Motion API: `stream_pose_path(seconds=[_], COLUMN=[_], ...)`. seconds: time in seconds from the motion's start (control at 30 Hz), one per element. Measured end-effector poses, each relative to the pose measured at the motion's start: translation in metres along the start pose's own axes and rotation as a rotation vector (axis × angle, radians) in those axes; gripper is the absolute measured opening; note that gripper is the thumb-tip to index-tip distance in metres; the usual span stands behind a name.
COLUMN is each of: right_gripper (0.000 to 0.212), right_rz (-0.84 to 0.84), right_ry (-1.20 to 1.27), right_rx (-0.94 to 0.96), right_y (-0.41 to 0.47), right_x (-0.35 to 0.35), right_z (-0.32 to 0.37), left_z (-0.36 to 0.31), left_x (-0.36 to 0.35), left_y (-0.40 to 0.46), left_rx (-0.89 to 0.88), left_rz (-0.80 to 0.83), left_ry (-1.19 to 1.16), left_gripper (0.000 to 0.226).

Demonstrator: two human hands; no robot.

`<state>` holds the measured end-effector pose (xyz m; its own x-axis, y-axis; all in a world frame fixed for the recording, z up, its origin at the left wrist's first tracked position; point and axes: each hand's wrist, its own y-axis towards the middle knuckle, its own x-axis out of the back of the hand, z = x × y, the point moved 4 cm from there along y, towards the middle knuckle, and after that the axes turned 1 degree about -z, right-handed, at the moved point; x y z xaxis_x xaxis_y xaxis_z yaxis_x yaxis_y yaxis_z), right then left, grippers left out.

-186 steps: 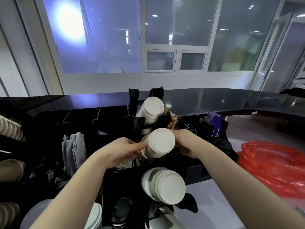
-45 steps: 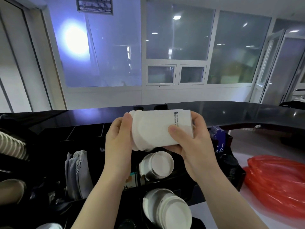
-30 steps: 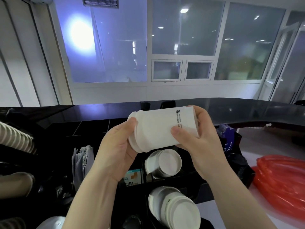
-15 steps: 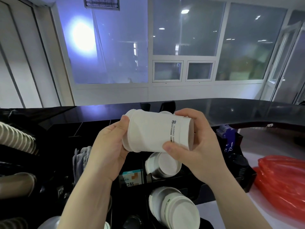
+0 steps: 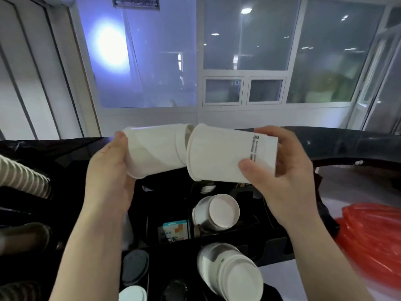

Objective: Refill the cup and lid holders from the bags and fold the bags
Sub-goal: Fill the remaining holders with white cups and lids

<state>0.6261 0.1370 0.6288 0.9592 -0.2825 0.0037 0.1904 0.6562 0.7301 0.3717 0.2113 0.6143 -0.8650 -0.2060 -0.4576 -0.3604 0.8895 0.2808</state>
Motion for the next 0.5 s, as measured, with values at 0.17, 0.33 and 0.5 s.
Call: stream_pose_path(seconds=[0.17, 0.33, 0.5], right_gripper=[0.055, 0.065, 0.079], right_rz=[-0.194, -0.268, -0.063], right_ry=[0.039, -0.354, -0.574], right_rx=[-0.025, 0.054, 0.13], right_y=[-0.002, 0.006, 0.022], right_x=[0.016, 0.025, 0.006], right_z=[-0.008, -0.007, -0.005], left_z=[0.016, 0.028, 0.036], left_x=[0.002, 0.001, 0.009], left_y=[-0.003, -0.002, -0.003], left_rx=[0.044, 0.111, 0.188], left_rz=[0.025, 0.039, 0.033], left_ry=[-0.001, -0.012, -0.032], left_gripper=[0.041, 0.038, 0.03])
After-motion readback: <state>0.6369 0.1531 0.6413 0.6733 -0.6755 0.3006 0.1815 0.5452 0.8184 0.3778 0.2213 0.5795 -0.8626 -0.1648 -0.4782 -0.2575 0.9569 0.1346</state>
